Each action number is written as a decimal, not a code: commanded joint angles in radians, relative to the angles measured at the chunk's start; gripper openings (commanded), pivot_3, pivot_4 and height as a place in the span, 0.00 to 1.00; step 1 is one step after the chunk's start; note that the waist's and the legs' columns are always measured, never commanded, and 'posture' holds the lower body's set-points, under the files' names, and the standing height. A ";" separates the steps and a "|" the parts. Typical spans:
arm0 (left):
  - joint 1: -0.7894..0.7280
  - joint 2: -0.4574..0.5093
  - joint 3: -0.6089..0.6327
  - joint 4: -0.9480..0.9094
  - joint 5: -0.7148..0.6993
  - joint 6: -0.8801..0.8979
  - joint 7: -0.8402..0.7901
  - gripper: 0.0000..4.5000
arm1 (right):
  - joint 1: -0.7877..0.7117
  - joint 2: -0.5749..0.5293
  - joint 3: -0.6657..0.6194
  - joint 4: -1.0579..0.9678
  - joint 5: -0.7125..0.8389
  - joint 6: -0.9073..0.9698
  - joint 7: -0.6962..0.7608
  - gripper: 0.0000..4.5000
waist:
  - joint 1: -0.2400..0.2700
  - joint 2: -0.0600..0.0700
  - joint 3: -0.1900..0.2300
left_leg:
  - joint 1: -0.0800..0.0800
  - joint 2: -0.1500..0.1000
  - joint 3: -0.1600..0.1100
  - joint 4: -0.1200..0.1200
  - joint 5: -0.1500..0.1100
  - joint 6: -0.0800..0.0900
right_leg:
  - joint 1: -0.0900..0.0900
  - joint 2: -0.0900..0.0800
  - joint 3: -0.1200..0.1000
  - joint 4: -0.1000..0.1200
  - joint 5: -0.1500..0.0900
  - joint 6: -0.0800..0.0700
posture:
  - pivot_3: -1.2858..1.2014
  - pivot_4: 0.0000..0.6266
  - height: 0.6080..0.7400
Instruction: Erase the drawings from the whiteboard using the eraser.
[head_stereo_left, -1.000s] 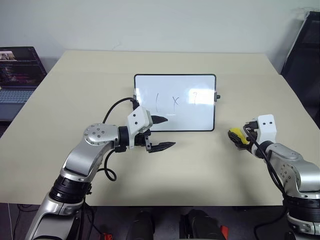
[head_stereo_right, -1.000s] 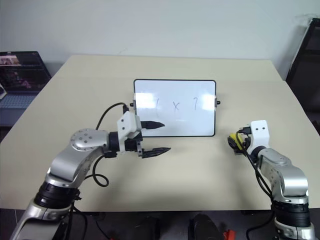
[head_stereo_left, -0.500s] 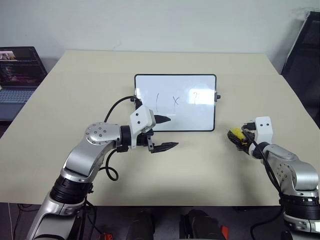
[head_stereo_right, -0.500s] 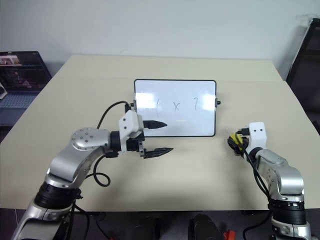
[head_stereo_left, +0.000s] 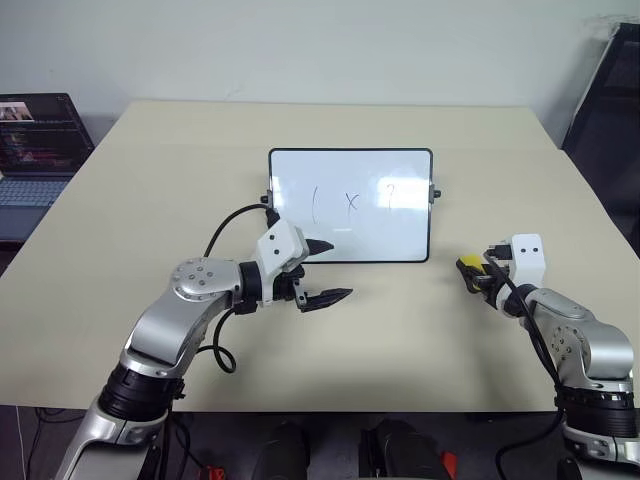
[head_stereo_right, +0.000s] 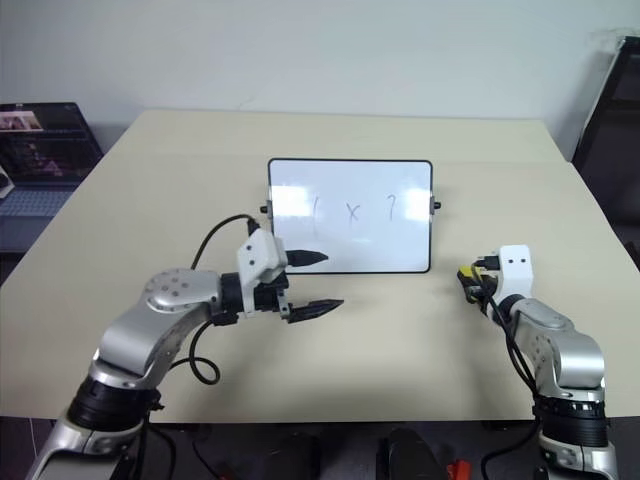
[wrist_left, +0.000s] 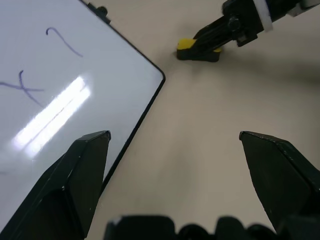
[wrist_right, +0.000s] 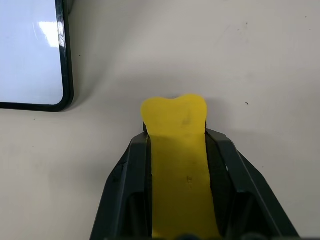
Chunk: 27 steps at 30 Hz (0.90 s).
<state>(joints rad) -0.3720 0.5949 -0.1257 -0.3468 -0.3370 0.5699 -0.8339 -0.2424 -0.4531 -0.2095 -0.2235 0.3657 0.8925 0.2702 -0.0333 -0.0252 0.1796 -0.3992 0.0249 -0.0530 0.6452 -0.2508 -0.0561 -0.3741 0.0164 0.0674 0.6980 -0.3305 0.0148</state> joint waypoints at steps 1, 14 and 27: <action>0.029 -0.015 0.056 -0.061 -0.008 0.057 0.090 1.00 | 0.046 -0.011 0.008 -0.151 0.025 -0.072 0.060 0.25 | 0.000 0.000 0.000 | 0.000 0.000 0.000 0.000 0.000 0.000 | 0.000 0.000 0.000 0.000 0.000 0.000 | 0.52 0.24 1.00; 0.062 -0.017 0.173 -0.101 -0.012 0.169 0.250 1.00 | 0.163 -0.005 0.161 -0.401 0.073 -0.076 0.157 0.25 | -0.001 0.000 0.000 | 0.002 0.001 -0.001 0.001 0.000 0.000 | 0.001 0.000 0.000 0.001 0.000 0.000 | 0.52 0.24 1.00; -0.004 -0.041 0.099 -0.028 0.030 0.125 0.262 1.00 | -0.052 0.036 0.193 -0.287 0.038 -0.115 0.113 0.25 | 0.003 0.000 0.000 | 0.000 0.000 -0.001 0.001 0.000 0.000 | 0.001 0.000 -0.001 0.000 0.000 0.000 | 0.52 0.24 1.00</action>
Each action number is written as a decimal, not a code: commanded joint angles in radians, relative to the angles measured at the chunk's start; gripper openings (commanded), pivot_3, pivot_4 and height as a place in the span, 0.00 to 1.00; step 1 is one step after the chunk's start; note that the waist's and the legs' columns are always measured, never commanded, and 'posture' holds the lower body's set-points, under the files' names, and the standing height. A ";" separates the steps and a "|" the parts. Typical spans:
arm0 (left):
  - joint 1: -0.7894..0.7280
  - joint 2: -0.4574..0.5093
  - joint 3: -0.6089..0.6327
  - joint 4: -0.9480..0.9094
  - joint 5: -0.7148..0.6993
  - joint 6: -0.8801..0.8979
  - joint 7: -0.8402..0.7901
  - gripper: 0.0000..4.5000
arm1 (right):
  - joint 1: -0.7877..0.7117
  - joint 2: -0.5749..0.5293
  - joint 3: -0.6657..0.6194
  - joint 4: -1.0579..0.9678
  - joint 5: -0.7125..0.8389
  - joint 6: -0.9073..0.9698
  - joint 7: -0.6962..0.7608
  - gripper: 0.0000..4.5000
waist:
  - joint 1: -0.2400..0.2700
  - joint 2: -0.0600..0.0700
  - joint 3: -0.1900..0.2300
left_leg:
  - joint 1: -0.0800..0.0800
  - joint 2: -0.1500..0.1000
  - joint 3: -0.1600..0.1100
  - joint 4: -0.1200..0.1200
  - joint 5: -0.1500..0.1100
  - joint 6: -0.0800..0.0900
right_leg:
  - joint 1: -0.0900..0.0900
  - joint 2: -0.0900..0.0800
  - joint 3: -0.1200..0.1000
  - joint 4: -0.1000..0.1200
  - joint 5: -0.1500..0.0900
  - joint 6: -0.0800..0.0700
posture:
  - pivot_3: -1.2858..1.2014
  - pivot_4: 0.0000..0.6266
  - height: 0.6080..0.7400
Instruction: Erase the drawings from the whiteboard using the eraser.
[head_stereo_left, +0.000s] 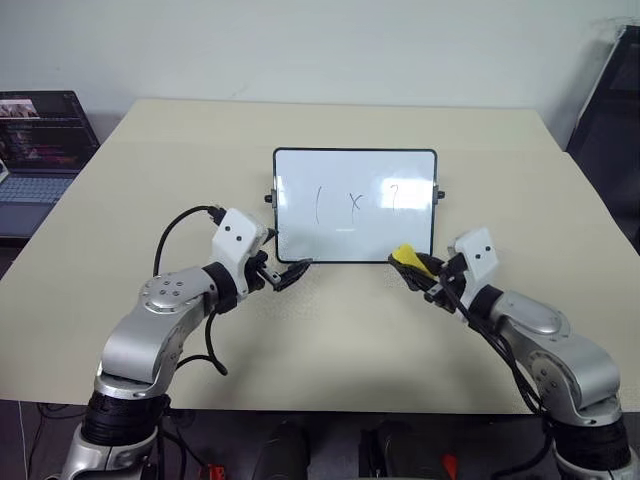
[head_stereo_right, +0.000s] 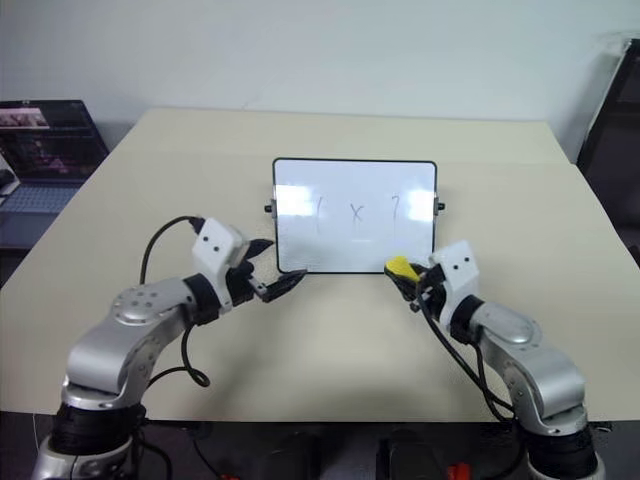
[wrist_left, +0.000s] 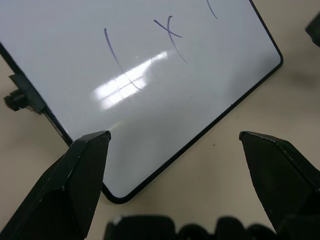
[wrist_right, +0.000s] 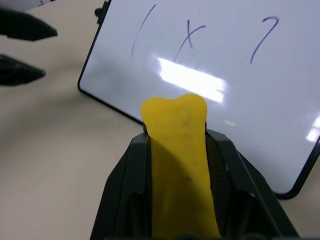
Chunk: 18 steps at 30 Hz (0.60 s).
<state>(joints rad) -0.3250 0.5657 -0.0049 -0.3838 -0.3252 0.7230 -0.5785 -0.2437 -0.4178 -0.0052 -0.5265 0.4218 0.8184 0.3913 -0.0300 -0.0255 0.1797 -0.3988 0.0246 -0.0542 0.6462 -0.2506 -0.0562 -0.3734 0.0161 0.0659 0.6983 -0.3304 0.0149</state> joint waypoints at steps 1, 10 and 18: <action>-0.079 -0.023 -0.035 0.031 0.024 -0.028 0.011 1.00 | -0.083 0.002 -0.004 0.042 -0.033 -0.056 -0.009 0.25 | 0.000 0.000 0.000 | 0.000 0.000 0.000 0.000 0.000 0.000 | 0.000 0.000 0.000 0.000 0.000 0.000 | 0.52 0.24 1.00; -0.233 -0.105 -0.116 0.169 0.060 -0.054 0.004 1.00 | -0.360 0.062 0.095 0.377 -0.239 -0.301 -0.052 0.25 | -0.005 0.000 0.000 | -0.001 0.000 0.002 -0.001 0.000 0.000 | -0.002 0.000 0.000 0.000 0.000 0.000 | 0.52 0.24 1.00; -0.312 -0.131 -0.129 0.223 0.095 -0.045 0.023 1.00 | -0.485 0.102 0.091 0.648 -0.344 -0.469 -0.090 0.25 | -0.003 0.000 0.000 | -0.002 0.000 0.002 -0.001 0.000 0.000 | -0.003 0.000 0.001 0.000 0.000 0.000 | 0.52 0.24 1.00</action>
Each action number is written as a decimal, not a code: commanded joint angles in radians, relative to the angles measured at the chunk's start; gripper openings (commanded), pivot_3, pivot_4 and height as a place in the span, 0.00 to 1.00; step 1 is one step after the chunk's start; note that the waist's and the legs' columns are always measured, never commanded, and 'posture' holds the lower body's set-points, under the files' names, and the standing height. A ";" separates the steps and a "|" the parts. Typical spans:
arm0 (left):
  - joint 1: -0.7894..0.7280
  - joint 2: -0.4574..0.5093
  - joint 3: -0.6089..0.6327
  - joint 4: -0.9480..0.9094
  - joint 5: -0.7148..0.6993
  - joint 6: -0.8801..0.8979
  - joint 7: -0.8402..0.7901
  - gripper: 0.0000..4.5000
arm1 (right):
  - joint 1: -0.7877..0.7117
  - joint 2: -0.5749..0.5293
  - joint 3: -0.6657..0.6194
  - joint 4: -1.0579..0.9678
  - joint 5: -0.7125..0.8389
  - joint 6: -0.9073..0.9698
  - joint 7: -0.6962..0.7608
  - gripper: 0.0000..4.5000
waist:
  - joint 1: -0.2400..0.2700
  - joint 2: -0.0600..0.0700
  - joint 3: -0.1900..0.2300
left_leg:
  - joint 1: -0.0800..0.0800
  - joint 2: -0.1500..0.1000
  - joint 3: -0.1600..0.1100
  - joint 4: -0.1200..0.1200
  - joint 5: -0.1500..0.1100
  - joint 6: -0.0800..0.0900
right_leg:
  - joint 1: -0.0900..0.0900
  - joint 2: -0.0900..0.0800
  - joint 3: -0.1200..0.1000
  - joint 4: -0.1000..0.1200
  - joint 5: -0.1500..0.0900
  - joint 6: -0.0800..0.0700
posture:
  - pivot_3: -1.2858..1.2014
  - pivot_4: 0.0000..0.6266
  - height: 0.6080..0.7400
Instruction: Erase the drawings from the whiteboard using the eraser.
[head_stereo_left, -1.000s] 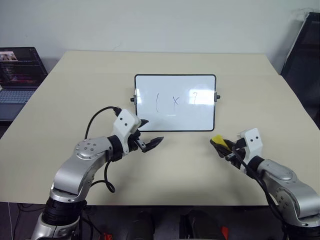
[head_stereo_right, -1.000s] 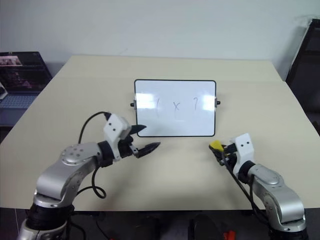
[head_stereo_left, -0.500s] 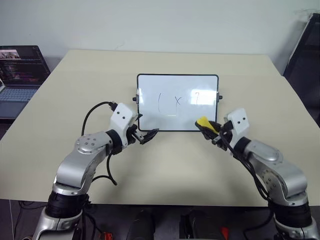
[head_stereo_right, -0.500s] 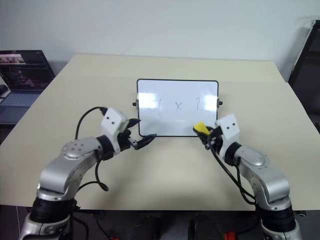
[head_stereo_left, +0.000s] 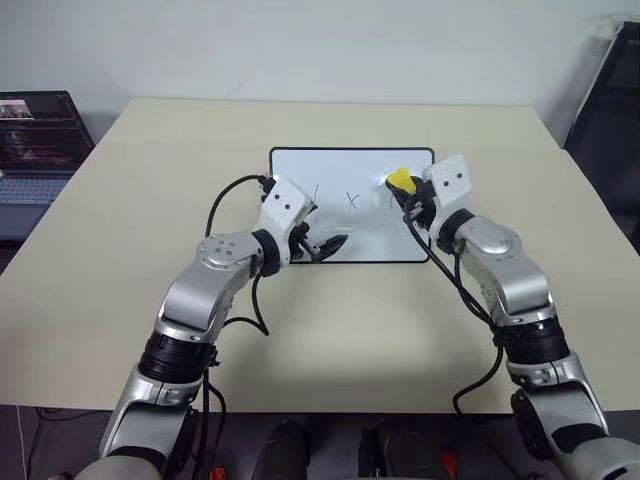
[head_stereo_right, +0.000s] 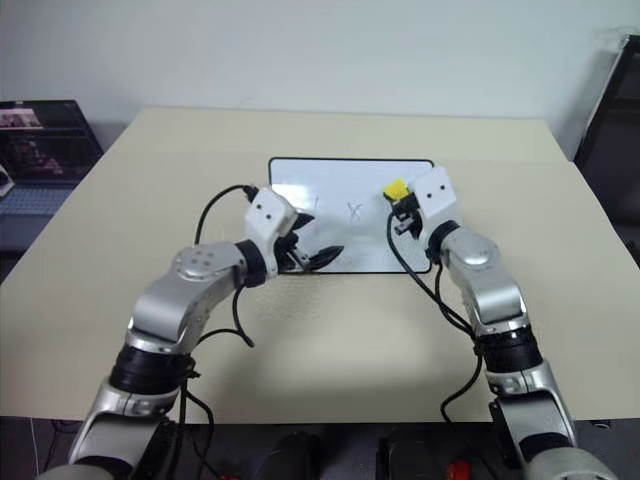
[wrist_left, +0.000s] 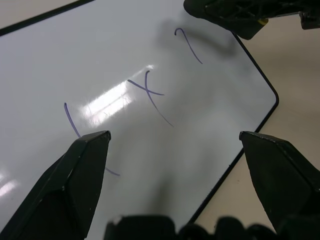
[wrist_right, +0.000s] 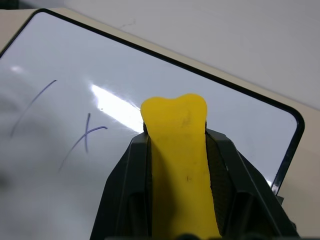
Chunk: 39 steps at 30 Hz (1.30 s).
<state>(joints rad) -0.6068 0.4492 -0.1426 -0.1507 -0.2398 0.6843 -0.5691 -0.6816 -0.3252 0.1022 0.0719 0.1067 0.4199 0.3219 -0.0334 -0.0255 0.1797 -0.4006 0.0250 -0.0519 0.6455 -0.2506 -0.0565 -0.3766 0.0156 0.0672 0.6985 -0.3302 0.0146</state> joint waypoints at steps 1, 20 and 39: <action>-0.031 -0.017 0.007 -0.009 0.012 -0.007 0.013 1.00 | -0.059 0.015 -0.019 0.078 -0.038 -0.087 -0.028 0.25 | 0.000 0.000 0.000 | 0.000 0.000 0.000 0.000 0.000 0.000 | 0.000 0.000 0.000 0.000 0.000 0.000 | 0.52 0.24 1.00; -0.026 -0.029 -0.005 -0.043 0.017 0.009 0.006 1.00 | -0.025 0.018 0.083 0.198 -0.132 -0.084 0.117 0.25 | -0.007 0.000 0.000 | 0.004 0.000 0.000 0.003 0.000 0.000 | 0.002 0.000 0.001 0.006 0.000 0.000 | 0.52 0.24 1.00; -0.001 -0.033 -0.012 -0.067 0.016 0.023 0.002 1.00 | -0.077 -0.007 0.072 0.256 -0.163 0.026 0.125 0.25 | -0.007 0.000 0.000 | 0.005 0.000 -0.001 0.009 0.001 0.001 | 0.003 0.000 0.001 0.013 0.000 0.000 | 0.52 0.24 1.00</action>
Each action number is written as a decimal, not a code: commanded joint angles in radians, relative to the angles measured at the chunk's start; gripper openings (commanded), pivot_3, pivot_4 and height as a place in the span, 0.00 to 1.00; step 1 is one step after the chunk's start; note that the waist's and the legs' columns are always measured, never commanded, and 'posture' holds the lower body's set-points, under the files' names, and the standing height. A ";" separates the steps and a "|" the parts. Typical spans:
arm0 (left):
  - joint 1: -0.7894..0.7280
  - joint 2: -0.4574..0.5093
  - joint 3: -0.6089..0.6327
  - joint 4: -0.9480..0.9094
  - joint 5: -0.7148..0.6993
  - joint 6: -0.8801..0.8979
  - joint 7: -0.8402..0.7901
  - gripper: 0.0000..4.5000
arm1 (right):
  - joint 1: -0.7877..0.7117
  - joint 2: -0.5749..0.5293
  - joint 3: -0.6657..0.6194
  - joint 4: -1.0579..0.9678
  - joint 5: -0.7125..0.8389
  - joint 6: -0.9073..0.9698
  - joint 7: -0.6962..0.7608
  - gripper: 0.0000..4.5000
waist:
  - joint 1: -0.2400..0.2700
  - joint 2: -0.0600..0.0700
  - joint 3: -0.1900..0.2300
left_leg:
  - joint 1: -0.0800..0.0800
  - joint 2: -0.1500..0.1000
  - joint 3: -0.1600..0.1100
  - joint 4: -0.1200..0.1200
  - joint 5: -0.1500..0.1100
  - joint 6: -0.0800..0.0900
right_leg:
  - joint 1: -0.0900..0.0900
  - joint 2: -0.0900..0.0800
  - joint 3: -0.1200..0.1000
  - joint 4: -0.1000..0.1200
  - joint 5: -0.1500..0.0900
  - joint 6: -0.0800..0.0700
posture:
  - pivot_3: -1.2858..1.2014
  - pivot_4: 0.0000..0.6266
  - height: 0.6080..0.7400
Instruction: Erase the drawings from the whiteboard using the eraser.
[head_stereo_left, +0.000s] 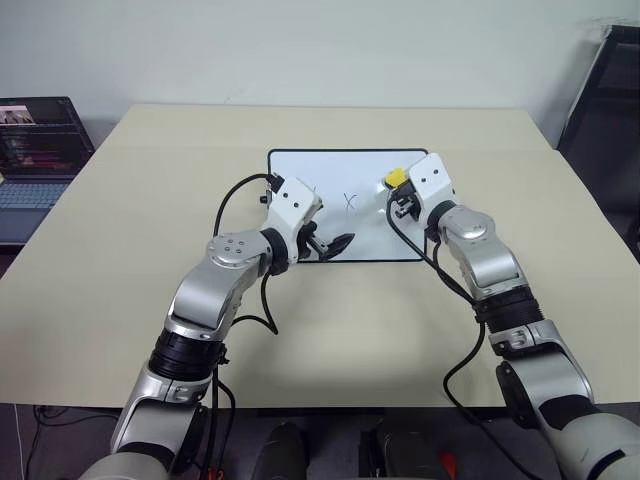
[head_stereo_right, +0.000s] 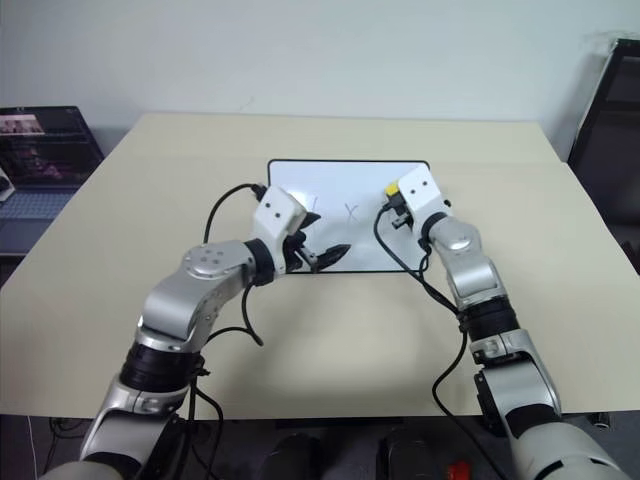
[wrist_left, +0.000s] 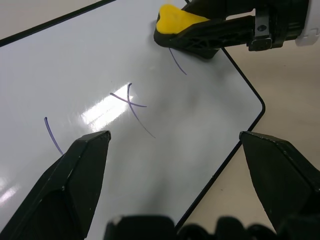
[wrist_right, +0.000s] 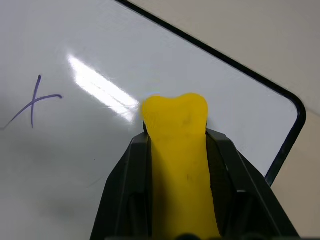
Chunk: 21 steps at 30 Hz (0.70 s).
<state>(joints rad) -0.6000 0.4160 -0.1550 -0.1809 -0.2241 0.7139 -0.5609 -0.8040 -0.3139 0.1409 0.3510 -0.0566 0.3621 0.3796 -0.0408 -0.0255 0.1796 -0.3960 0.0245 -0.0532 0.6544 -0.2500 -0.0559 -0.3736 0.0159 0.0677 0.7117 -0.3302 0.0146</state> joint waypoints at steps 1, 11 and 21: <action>-0.008 0.000 0.000 -0.037 0.001 -0.008 -0.006 1.00 | 0.062 -0.024 0.048 -0.048 -0.002 0.105 0.091 0.25 | 0.000 0.000 0.000 | 0.000 0.000 0.000 0.000 0.000 0.000 | 0.000 0.000 0.000 0.000 0.000 0.000 | 0.52 0.24 1.00; -0.006 -0.004 -0.002 -0.040 -0.001 -0.007 -0.010 1.00 | 0.054 -0.025 0.107 -0.113 -0.057 0.128 0.109 0.25 | -0.018 0.000 0.000 | 0.002 0.000 0.000 0.002 0.000 0.000 | 0.001 0.001 0.001 0.002 0.000 0.000 | 0.52 0.24 1.00; 0.015 -0.005 0.004 -0.053 0.000 -0.003 0.001 1.00 | -0.050 -0.009 0.045 0.014 -0.096 -0.006 -0.038 0.24 | -0.015 0.000 0.001 | -0.002 0.000 0.000 0.004 0.000 0.000 | -0.001 0.001 0.001 0.001 0.001 0.001 | 0.52 0.24 1.00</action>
<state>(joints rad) -0.5816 0.4101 -0.1580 -0.1883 -0.2240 0.7151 -0.5596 -0.8484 -0.3190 0.2004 0.3604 -0.1448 0.3574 0.3426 -0.0563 -0.0256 0.1801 -0.3987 0.0247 -0.0530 0.6579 -0.2502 -0.0558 -0.3751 0.0163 0.0687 0.7116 -0.3293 0.0161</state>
